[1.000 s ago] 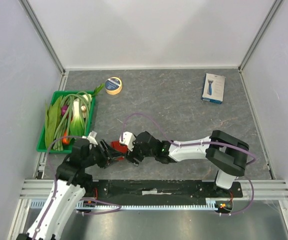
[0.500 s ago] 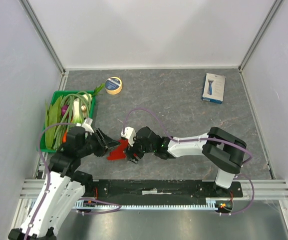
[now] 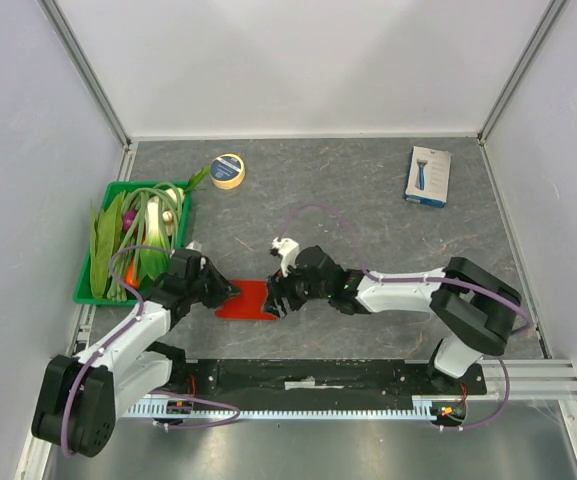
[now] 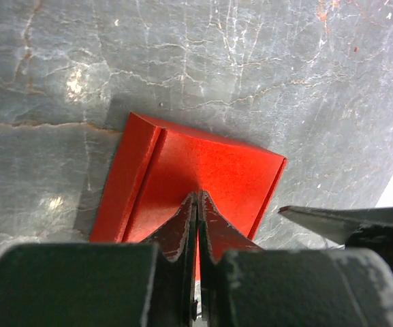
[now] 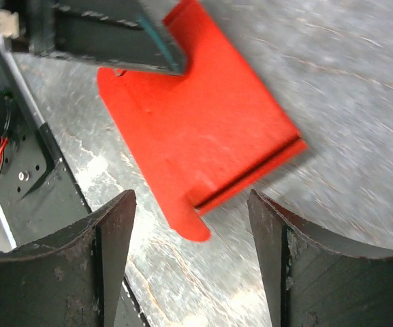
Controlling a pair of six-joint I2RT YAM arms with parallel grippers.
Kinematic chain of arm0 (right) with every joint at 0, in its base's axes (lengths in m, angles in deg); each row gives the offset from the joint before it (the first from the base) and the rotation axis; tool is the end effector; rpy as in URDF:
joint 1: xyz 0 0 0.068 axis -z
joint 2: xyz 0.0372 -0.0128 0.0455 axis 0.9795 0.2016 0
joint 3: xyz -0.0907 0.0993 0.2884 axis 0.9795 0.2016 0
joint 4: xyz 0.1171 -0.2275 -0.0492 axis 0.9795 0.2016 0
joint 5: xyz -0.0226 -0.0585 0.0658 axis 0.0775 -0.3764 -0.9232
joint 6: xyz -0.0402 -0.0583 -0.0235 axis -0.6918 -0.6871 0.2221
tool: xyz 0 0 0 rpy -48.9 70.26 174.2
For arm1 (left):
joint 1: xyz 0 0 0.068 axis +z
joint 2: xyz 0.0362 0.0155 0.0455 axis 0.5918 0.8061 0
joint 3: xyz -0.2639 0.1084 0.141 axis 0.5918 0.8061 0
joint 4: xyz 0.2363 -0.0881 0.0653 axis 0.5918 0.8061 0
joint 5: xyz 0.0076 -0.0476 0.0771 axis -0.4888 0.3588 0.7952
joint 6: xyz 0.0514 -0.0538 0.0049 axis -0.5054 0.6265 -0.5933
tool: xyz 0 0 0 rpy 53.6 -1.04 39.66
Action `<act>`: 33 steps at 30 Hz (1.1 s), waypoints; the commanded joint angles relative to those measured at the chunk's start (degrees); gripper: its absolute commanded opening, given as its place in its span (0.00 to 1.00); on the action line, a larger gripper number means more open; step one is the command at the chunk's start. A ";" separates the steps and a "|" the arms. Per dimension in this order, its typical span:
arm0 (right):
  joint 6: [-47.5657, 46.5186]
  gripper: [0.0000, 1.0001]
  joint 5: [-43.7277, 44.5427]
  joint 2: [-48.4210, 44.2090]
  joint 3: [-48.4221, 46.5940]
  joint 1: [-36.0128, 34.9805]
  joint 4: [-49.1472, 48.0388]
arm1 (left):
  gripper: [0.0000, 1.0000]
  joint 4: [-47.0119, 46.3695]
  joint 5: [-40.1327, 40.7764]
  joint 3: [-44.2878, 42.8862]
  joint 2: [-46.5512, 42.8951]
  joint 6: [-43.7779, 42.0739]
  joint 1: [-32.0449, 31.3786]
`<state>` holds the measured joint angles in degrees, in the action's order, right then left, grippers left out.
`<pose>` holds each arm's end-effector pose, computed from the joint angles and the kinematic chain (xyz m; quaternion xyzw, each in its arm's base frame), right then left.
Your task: Fold the paper box
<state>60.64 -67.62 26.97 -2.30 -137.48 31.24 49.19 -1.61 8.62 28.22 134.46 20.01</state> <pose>0.1749 0.3196 0.2012 -0.2950 0.8250 0.3939 0.2779 0.1543 -0.0603 0.1741 -0.2463 0.8970 -0.2877 0.2279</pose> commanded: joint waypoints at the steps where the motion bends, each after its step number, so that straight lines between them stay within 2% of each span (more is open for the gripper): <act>1: 11.83 0.73 2.99 -4.95 2.73 3.82 3.19 | 0.06 -8.81 2.34 3.53 3.84 -3.40 0.28; 4: 13.86 0.73 1.59 -7.67 4.67 6.02 3.20 | 0.05 -12.85 -0.38 3.80 9.11 -3.49 0.19; 8: 14.65 0.73 5.45 -9.17 5.90 8.22 6.44 | 0.04 -18.83 -2.58 4.06 13.43 -1.92 -1.39; 10: 17.89 0.70 5.98 -9.61 7.39 11.36 6.45 | 0.04 -21.46 -3.11 3.62 14.67 0.19 -2.53; 14: 22.83 0.64 5.72 -11.55 12.40 13.85 2.23 | 0.04 -23.32 -0.58 0.55 18.96 3.44 -10.33; 19: 23.18 0.63 6.69 -10.93 12.84 14.29 2.42 | 0.04 -26.04 -0.04 -1.30 21.70 6.96 -13.69; 24: 26.16 0.47 5.90 -10.40 16.18 14.29 -1.27 | 0.04 -26.22 -0.39 -2.88 23.02 7.14 -16.42; 25: 26.52 0.42 5.98 -10.49 16.62 14.20 -2.59 | 0.04 -26.05 -0.48 -3.23 22.67 6.79 -16.68; 28: 26.43 0.33 9.14 -11.28 18.55 14.03 -3.74 | 0.06 -22.99 0.57 -3.76 19.96 4.86 -16.77; 32: 25.82 0.26 14.67 -11.46 23.46 13.32 -7.34 | 0.14 -20.87 0.06 -4.37 16.97 1.53 -16.60; 33: 25.47 0.25 15.47 -11.29 24.09 13.15 -8.05 | 0.20 -20.25 -0.39 -5.33 16.52 0.82 -16.51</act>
<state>86.78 -59.65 15.73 17.30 -123.65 25.62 24.53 -3.03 5.67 47.57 139.99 3.51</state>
